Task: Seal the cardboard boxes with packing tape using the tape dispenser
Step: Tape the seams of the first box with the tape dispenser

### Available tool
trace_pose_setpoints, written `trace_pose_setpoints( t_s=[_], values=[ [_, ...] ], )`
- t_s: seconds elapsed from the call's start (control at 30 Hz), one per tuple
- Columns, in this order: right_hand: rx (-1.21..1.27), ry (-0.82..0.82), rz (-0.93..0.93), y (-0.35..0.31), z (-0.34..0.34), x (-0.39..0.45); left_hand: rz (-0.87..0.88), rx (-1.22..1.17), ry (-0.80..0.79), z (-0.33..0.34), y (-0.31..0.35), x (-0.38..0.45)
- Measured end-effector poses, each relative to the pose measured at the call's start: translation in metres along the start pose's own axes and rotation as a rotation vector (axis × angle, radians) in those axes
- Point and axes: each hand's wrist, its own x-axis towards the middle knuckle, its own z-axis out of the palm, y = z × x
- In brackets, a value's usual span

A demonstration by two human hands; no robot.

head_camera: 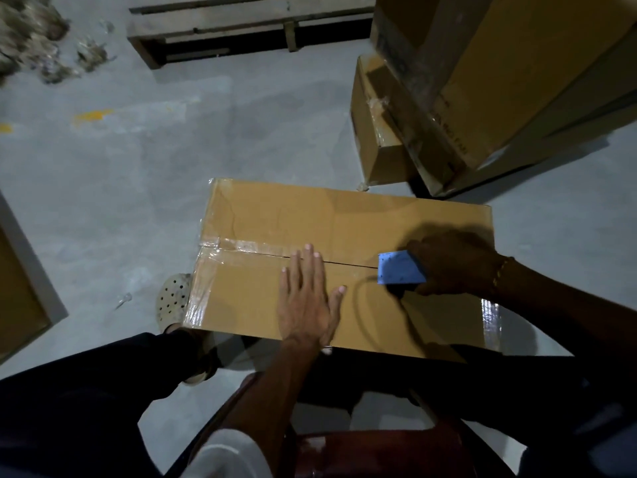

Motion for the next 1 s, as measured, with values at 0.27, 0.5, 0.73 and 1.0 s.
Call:
trace_pose_setpoints(
  t_s=[0.27, 0.5, 0.73, 1.0],
  values=[
    [0.016, 0.100, -0.079, 0.005, 0.004, -0.008, 0.328, 0.109, -0.053, 0.010, 0.029, 0.005],
    [-0.010, 0.135, -0.139, 0.001, -0.003, -0.005, 0.071, 0.081, 0.051, 0.000, -0.046, 0.002],
    [0.014, 0.153, -0.179, -0.023, -0.016, 0.021, 0.103, 0.099, 0.086, -0.005, -0.091, 0.017],
    [-0.049, 0.202, -0.183, -0.073, -0.034, 0.061, 0.118, 0.218, 0.085, -0.030, -0.173, 0.050]
  ],
)
